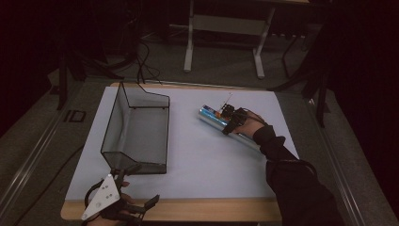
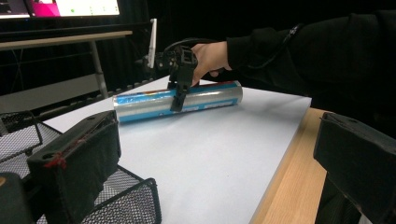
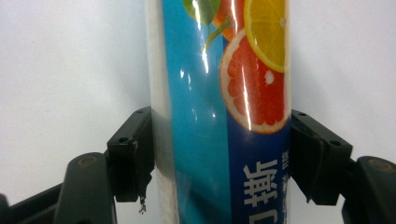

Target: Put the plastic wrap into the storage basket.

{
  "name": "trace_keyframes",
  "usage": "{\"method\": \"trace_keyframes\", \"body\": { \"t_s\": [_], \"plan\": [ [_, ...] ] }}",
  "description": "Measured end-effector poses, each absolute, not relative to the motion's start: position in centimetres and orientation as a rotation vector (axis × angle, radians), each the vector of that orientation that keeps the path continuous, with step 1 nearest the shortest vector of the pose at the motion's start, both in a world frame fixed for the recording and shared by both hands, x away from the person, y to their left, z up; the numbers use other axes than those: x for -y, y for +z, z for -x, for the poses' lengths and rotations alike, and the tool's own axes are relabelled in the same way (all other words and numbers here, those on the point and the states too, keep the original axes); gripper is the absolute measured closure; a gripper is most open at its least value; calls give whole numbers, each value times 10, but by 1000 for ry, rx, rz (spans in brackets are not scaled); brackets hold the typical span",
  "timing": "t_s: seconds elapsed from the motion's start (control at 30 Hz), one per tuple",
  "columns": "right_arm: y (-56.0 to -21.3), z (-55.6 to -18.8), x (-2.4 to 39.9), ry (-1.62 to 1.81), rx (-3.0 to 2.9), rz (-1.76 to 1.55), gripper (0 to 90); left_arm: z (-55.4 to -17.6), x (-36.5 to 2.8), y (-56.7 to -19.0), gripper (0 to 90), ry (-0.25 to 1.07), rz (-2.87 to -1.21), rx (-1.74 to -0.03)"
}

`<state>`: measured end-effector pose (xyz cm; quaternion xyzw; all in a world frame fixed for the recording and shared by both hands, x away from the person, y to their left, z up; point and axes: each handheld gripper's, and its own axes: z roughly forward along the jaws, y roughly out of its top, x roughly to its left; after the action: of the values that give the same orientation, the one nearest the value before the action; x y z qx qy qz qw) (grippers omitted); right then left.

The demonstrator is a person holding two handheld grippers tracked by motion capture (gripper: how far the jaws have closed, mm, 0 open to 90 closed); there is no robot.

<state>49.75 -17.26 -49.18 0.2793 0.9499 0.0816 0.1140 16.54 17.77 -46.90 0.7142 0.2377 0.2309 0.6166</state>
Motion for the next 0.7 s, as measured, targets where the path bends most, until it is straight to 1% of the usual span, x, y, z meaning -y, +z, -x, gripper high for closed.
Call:
{"method": "trace_keyframes", "body": {
  "t_s": [0.4, 0.43, 0.47, 0.5, 0.53, 0.6, 0.7],
  "plan": [
    [-495, -497, 173, 243, -2790, -791, 308, -165, -177, -469, 13, 529, -1656, -540],
    [-495, -497, 174, 249, -2788, -770, 284, -165, -177, -469, 12, 528, -1657, -540],
    [-495, -497, 174, 249, -2788, -770, 284, -165, -177, -469, 12, 528, -1658, -540],
    [-495, -496, 174, 247, -2779, -762, 238, -165, -177, -469, 12, 527, -1658, -538],
    [-495, -495, 174, 253, -2799, -760, 151, -165, -176, -469, 12, 528, -1660, -535],
    [-495, -495, 175, 258, -2809, -763, 151, -165, -176, -469, 12, 528, -1660, -535],
    [-495, -494, 177, 244, -2846, -763, 107, -164, -176, -469, 12, 523, -1663, -533]
  ]
}}
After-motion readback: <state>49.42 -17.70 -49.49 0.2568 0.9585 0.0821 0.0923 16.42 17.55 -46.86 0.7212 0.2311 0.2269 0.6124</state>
